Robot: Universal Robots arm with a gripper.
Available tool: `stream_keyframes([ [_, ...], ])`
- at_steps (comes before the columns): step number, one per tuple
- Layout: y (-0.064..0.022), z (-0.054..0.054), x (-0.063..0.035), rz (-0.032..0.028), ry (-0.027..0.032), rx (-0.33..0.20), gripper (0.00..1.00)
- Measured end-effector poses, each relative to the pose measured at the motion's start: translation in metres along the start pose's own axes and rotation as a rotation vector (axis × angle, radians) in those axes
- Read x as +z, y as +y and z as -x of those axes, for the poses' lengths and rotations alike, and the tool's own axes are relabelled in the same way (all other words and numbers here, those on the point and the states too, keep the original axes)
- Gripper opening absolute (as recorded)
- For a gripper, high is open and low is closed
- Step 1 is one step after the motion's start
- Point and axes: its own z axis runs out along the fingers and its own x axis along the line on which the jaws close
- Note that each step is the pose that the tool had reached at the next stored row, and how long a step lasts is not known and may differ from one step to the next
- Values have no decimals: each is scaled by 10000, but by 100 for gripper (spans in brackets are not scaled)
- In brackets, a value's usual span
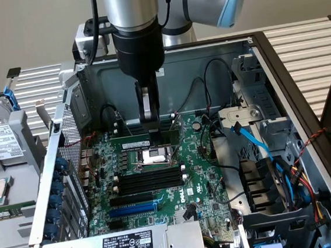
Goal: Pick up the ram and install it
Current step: 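Insert the ram into the slot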
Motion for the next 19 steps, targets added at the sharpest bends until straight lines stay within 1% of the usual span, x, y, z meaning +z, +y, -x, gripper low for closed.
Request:
stream_keyframes([
  [7, 5, 3, 129, 0, -8, 1, 12],
  [11, 7, 5, 201, 3, -24, 1, 12],
  [12, 8, 5, 237, 3, -25, 1, 12],
  [19, 13, 8, 365, 5, -49, 2, 12],
])
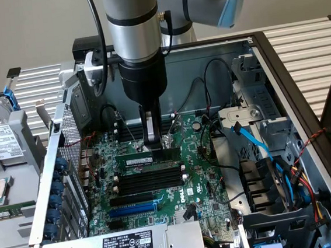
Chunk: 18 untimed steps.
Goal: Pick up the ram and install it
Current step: 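Insert the ram into the slot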
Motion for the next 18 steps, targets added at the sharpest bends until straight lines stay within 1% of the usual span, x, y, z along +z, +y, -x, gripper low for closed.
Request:
stream_keyframes([
  [8, 9, 1, 144, 3, -36, -29, 12],
  [11, 12, -3, 193, 4, -58, -48, 12],
  [18, 11, -4, 194, 2, -58, -58, 12],
])
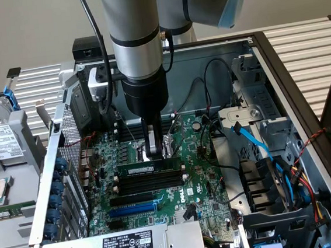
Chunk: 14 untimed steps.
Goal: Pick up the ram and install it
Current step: 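Insert the ram into the slot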
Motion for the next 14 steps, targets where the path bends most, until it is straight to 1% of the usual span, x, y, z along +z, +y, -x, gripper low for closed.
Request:
stream_keyframes([
  [5, 13, -15, 0, -1, -9, -143, 12],
  [7, 20, -37, 0, 1, -36, -185, 12],
  [10, 18, -78, -2, 10, -149, -189, 12],
  [13, 13, -132, -3, 23, -305, -184, 12],
  [14, 13, -139, -4, 25, -326, -183, 12],
])
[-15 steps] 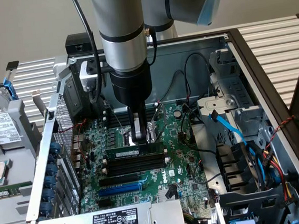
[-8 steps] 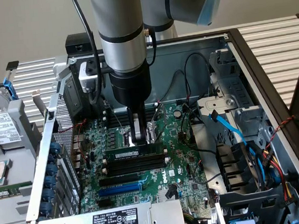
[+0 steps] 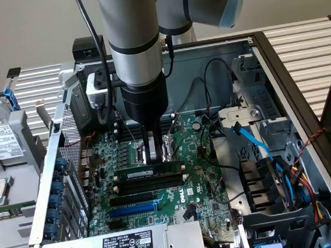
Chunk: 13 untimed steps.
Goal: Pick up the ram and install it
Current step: 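Insert the ram into the slot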
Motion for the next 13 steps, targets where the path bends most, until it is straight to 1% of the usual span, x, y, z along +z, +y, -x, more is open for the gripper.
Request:
stream_keyframes([
  [5, 0, 0, 0, 1, -3, 0, 12],
  [9, -2, -16, 1, 90, 2, -47, 12],
  [13, -3, -28, -1, 106, 4, -70, 12],
])
